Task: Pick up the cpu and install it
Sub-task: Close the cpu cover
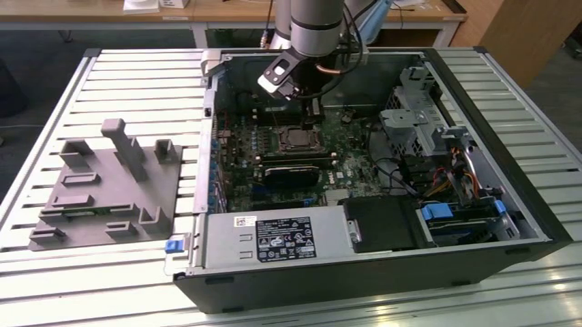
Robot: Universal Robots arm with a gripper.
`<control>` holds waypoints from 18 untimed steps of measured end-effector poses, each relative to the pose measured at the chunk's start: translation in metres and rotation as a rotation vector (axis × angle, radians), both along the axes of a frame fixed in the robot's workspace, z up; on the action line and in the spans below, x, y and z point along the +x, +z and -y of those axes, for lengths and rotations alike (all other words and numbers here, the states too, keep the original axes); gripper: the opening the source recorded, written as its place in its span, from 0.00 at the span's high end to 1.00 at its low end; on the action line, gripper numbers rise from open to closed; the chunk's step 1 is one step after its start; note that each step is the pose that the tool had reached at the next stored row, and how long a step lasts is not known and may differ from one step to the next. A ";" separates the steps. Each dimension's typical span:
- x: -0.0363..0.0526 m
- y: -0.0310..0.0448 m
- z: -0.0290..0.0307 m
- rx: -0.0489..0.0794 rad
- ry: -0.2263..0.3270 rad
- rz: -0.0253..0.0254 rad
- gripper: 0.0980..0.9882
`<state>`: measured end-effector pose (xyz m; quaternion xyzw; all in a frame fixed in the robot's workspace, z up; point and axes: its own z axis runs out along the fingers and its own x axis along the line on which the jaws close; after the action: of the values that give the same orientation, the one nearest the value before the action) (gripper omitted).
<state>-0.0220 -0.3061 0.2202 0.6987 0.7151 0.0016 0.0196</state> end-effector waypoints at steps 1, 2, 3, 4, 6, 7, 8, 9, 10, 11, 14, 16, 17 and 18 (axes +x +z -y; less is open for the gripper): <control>-0.0014 -0.0008 0.0000 0.000 0.000 -0.0001 0.99; -0.0026 -0.0016 0.0000 0.000 0.000 -0.0003 0.99; -0.0037 -0.0023 0.0000 0.000 0.000 -0.0006 0.99; -0.0048 -0.0030 0.0000 0.000 0.000 -0.0008 0.99; -0.0067 -0.0044 0.0000 0.000 0.000 -0.0012 0.99; -0.0076 -0.0052 0.0000 0.000 0.000 -0.0015 0.99; -0.0085 -0.0059 0.0000 0.000 0.000 -0.0017 0.99; -0.0095 -0.0067 0.0000 0.000 0.000 -0.0019 0.99; -0.0105 -0.0074 0.0000 0.000 0.000 -0.0021 0.99; -0.0117 -0.0079 0.0000 0.000 0.000 -0.0022 0.99; -0.0152 -0.0092 0.0000 0.000 0.000 -0.0024 0.99; -0.0175 -0.0100 0.0000 0.000 0.000 -0.0024 0.99; -0.0188 -0.0104 0.0000 0.000 0.000 -0.0023 0.99; -0.0197 -0.0107 0.0000 0.000 0.000 -0.0023 0.99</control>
<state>-0.0417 -0.3061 0.2095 0.6987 0.7152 0.0008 0.0188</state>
